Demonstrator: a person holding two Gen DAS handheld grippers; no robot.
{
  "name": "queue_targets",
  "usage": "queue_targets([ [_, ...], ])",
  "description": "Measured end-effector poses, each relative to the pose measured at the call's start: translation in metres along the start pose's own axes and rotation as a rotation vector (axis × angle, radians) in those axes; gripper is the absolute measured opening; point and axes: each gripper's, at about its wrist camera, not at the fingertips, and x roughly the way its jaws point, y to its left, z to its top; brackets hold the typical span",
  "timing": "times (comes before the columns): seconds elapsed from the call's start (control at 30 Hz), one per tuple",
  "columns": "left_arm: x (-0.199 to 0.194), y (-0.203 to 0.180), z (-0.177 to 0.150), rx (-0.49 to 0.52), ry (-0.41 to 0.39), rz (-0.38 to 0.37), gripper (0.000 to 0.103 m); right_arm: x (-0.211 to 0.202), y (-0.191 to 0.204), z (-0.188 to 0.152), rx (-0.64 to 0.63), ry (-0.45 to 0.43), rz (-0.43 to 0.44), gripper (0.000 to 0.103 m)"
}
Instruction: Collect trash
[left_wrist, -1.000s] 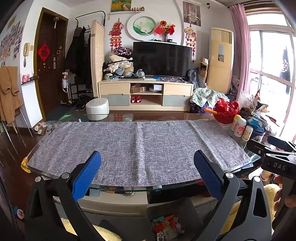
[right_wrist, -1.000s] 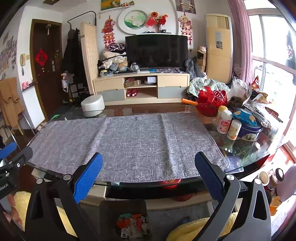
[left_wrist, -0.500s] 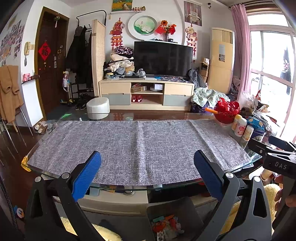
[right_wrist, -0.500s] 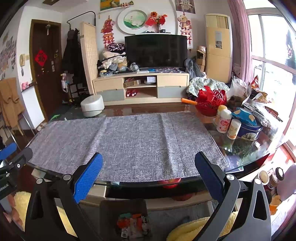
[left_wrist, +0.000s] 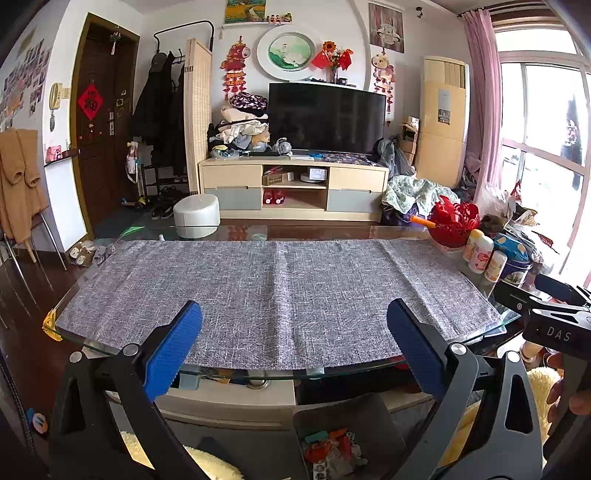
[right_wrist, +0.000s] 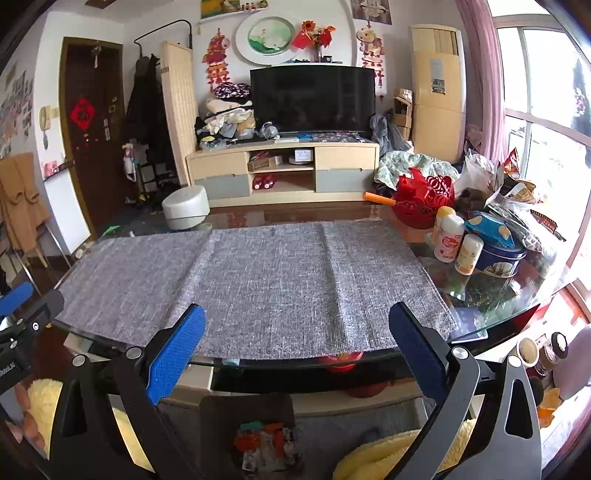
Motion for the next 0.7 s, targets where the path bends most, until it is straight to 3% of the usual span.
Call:
queue_targets([
  [0.7,-0.0012,0.0002,-0.0004,-0.002,-0.005,0.005,0.095,-0.0018,-0.0011,0.0011,0.009,-0.006,0.003,0.100],
])
